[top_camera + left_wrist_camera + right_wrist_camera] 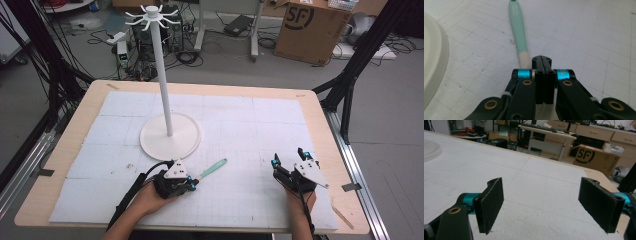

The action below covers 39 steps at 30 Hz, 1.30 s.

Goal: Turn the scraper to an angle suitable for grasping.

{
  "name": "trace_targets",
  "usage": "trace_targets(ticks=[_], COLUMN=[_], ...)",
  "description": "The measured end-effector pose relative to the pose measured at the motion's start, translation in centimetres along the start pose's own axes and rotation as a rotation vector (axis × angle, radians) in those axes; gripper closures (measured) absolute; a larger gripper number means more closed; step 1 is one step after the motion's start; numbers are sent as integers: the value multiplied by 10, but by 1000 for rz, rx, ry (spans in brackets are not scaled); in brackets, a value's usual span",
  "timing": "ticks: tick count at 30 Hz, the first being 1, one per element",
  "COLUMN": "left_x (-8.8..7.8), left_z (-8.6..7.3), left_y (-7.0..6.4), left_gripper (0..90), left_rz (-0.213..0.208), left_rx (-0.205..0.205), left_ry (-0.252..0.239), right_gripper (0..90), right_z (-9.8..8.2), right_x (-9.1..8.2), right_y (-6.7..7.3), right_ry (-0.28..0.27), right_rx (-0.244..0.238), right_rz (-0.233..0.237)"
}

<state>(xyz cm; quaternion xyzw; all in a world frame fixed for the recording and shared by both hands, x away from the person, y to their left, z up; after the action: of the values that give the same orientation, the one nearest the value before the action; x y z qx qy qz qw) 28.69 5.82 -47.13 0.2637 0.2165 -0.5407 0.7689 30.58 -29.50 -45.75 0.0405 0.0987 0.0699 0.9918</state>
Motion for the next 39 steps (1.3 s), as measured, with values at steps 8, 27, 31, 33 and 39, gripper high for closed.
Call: trace_targets(ticks=[8, 27, 31, 33, 39], left_x=[2, -21, -27, -29, -37], left_z=[2, -16, -20, -21, -24], left_y=[-4, 10, 13, 14, 19], left_gripper=[900, 900, 900, 900, 900], left_rz=[23, 76, 41, 27, 39], left_rx=[49, -10, -20, -19, -31], left_ry=[33, 59, 41, 39, 27], right_gripper=[216, 215, 215, 216, 215], right_z=[0, 0, 0, 0, 0], right_x=[1, 1, 1, 1, 1], right_y=[-1, -1, -1, -1, -1], right_ry=[3, 3, 4, 5, 3], right_rx=[5, 6, 16, 17, 8], right_rz=[-3, 0, -1, 1, -1])
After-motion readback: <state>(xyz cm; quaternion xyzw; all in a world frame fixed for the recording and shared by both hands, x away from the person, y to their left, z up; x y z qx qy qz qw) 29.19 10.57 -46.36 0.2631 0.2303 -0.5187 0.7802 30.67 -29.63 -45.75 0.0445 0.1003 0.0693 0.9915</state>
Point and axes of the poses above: each handheld gripper's, and its own axes: x roughly forward along the jaws, z roughly out of its top, y roughly to its left, the point moved 4 cm from there along x, roughly forward along the jaws, and after that the axes turned 15 degrees about x, right-handed, at the moved point
